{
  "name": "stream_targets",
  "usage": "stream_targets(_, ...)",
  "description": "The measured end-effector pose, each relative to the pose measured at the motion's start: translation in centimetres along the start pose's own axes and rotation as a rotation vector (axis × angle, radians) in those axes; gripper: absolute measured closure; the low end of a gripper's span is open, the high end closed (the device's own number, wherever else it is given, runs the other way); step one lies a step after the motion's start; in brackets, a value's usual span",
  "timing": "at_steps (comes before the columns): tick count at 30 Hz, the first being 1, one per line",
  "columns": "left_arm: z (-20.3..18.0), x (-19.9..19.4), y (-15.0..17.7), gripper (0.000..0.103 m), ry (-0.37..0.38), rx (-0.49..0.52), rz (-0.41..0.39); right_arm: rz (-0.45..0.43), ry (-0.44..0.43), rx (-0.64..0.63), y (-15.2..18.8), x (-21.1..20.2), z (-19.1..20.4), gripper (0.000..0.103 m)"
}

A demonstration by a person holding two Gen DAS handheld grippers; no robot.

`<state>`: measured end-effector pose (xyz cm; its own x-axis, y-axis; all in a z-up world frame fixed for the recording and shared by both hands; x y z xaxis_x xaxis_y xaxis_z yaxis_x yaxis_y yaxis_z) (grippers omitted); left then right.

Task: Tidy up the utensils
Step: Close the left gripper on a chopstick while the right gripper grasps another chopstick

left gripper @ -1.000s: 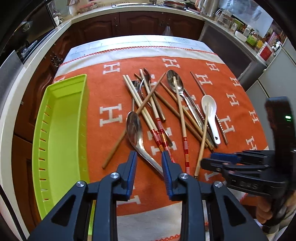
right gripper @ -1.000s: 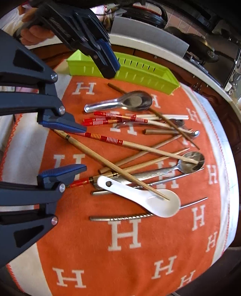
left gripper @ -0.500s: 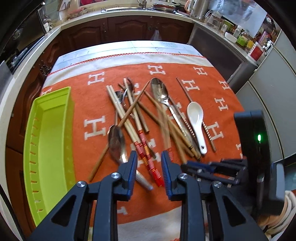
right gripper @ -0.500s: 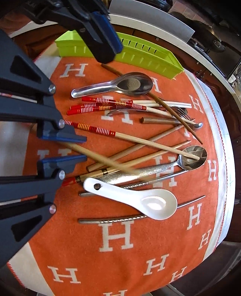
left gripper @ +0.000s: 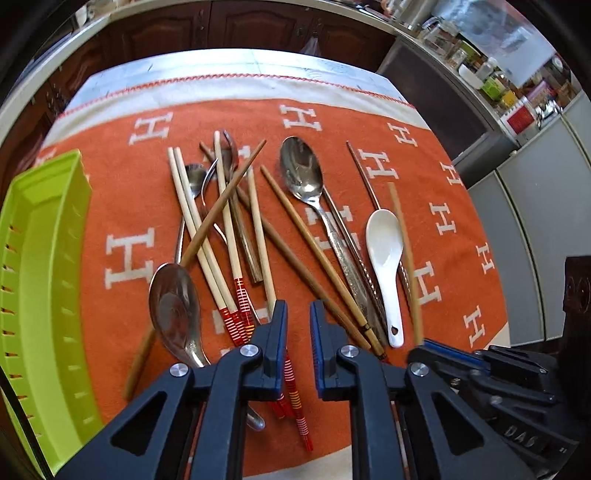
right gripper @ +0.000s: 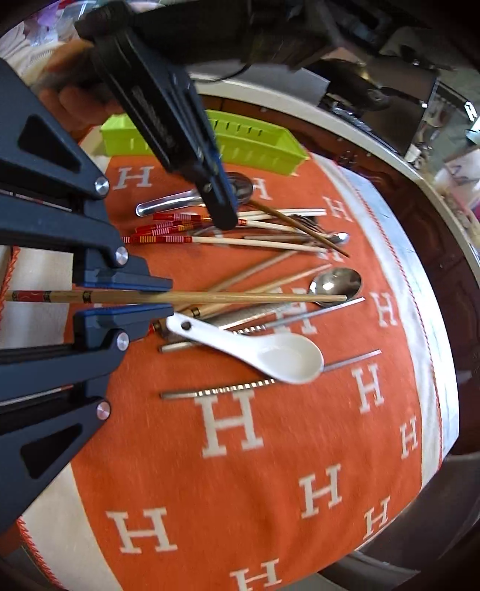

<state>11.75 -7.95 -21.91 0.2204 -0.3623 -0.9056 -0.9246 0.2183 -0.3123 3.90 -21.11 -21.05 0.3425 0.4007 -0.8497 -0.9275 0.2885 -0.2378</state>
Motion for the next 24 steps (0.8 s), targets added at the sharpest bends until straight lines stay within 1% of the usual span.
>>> stream_targets(4, 0.8, 0.3, -0.1, 0.094, 0.021, -0.02, -0.001, -0.012, -0.018, 0.023, 0.0, -0.2, -0.7, 0.096)
stream_targets(9, 1.5, 1.5, -0.4, 0.096, 0.037, -0.051, 0.032, -0.008, -0.042, 0.044, -0.1, 0.0, -1.6, 0.096)
stream_targets(17, 0.8, 3.9, -0.3, 0.096, -0.041, -0.02, 0.088, -0.01, -0.052, 0.062, -0.2, 0.0, -2.9, 0.096)
stream_targets(23, -0.3, 4.3, -0.4, 0.096, -0.107, 0.037, 0.069, -0.006, -0.054, 0.063, -0.1, 0.3, -3.3, 0.096)
stream_targets(24, -0.6, 4.4, -0.4, 0.098, -0.131, 0.055, 0.062, -0.003, -0.055, 0.062, -0.1, 0.3, -3.3, 0.096)
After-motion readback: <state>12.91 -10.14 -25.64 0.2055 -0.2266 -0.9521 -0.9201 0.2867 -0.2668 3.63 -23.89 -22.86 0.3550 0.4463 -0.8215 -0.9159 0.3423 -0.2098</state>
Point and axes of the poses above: each gripper's, at about its wrist camera, not at the fingertips, and x roughly the way its jaws point, z to its left, y to its underside, the point moved 5 cm from there along x, roughly the way its jaws point, and after that the axes turned 1 degree about -x, right-handed, at the moved point
